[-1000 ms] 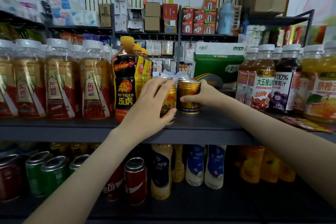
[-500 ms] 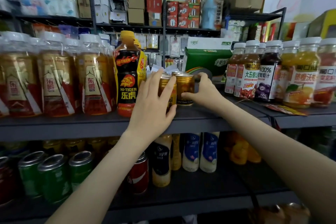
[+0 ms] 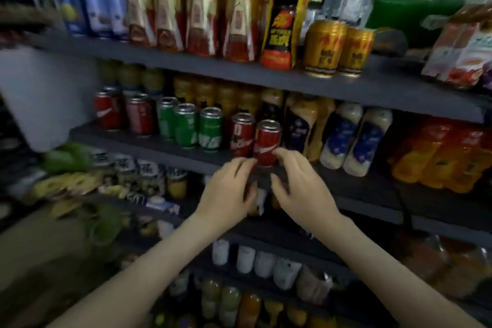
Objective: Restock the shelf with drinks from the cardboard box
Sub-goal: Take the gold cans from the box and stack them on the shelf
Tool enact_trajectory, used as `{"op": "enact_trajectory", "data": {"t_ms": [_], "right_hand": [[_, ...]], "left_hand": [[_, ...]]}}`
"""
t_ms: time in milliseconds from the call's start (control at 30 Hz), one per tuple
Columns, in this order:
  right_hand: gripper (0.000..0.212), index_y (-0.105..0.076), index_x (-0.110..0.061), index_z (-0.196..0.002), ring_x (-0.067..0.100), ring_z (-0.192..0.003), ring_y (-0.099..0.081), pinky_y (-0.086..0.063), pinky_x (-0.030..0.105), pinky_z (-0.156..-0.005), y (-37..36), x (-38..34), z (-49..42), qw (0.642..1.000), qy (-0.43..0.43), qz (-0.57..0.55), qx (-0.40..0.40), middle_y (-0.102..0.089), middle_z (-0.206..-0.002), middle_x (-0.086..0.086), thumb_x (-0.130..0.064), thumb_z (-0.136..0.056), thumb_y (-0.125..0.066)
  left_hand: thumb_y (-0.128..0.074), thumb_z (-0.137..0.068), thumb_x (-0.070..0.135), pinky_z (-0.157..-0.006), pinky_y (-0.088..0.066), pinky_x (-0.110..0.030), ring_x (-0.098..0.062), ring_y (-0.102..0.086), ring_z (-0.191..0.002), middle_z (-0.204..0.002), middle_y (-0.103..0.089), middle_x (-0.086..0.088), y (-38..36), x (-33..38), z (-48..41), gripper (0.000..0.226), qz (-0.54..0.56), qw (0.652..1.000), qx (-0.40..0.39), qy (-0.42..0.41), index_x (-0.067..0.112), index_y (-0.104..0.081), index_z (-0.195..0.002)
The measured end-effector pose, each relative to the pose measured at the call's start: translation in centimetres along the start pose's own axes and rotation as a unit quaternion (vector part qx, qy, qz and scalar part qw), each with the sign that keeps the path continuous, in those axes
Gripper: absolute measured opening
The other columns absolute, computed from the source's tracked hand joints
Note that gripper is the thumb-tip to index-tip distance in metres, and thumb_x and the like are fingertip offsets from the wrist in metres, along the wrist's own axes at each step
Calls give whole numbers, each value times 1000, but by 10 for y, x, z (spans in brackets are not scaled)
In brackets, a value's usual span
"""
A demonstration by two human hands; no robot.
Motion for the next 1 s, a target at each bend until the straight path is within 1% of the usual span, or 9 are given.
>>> {"op": "enact_trajectory", "data": {"t_ms": [100,233,333,400,533,667,767,867,1000], "right_hand": [[48,-38,-10,-142,18,-120,-50,-39,18,-90,-72,-34,25,990,0,-46,-134,-50,-132,3,-23,-98,-51],[52,-27,-18,-148,16,-130,-43,-43,27,-93,-160,-105,32,954,6,-107,-281,-38,-144,-3,-28,-100,-45],[52,-26,-23,-147,17,-120,-50,-49,25,-79,-224,-164,31,924,61,-123,-358,-40,-140,-4,-28,-99,-47],[51,-29,-22,-146,18,-117,-51,-45,20,-70,-265,-203,27,902,98,-144,-394,-40,-137,-3,-25,-99,-47],[50,-29,-22,-145,19,-114,-50,-46,30,-80,-354,-277,14,857,134,-150,-474,-39,-137,-3,-27,-99,-47],[53,-25,-24,-148,20,-109,-55,-49,34,-84,-457,-351,-2,808,144,-137,-554,-36,-142,-1,-28,-99,-45],[58,-20,-22,-151,23,-127,-47,-44,31,-96,-524,-394,-6,770,129,-119,-614,-27,-153,4,-25,-99,-47],[61,-16,-24,-153,23,-139,-35,-41,33,-104,-582,-421,-5,737,105,-109,-659,-18,-159,4,-24,-100,-46],[65,-12,-28,-153,23,-134,-40,-45,30,-94,-623,-430,-1,711,95,-92,-690,-19,-158,-1,-17,-99,-47]], "left_hand": [[-53,-93,27,-89,-46,-32,-25,-50,-121,-137,-47,-7,3,-43,89,50,-41,985,-118,122,10,-43,-139],[-44,-97,32,-83,-50,-33,-22,-48,-119,-138,-40,-2,38,-101,201,53,-92,928,-213,292,18,-29,-146],[-44,-96,34,-87,-47,-35,-25,-48,-121,-137,-41,-4,73,-147,274,54,-111,877,-248,397,20,-28,-145],[-45,-96,34,-91,-45,-33,-25,-47,-124,-141,-39,-5,96,-178,319,56,-106,841,-255,465,20,-26,-147],[-45,-97,37,-91,-44,-31,-23,-46,-127,-149,-34,-6,131,-244,410,61,-76,770,-253,580,19,-21,-150],[-42,-98,35,-89,-44,-35,-27,-49,-122,-144,-39,-8,163,-315,485,58,-56,707,-275,649,17,-20,-149],[-41,-99,32,-92,-44,-36,-28,-51,-120,-142,-43,-9,185,-364,533,54,-45,664,-276,693,16,-23,-147],[-39,-99,29,-92,-46,-36,-29,-52,-119,-139,-44,-11,198,-417,568,53,-36,648,-303,698,13,-23,-147],[-35,-99,26,-92,-44,-37,-30,-49,-120,-137,-42,-12,193,-459,583,53,-34,634,-334,697,12,-21,-148]]}}
Point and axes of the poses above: each hand's wrist, its own z-axis away from the middle knuckle, its own y-axis out of the back of the hand, x = y × z, the point moved 2 cm from there along -z, towards the middle knuckle
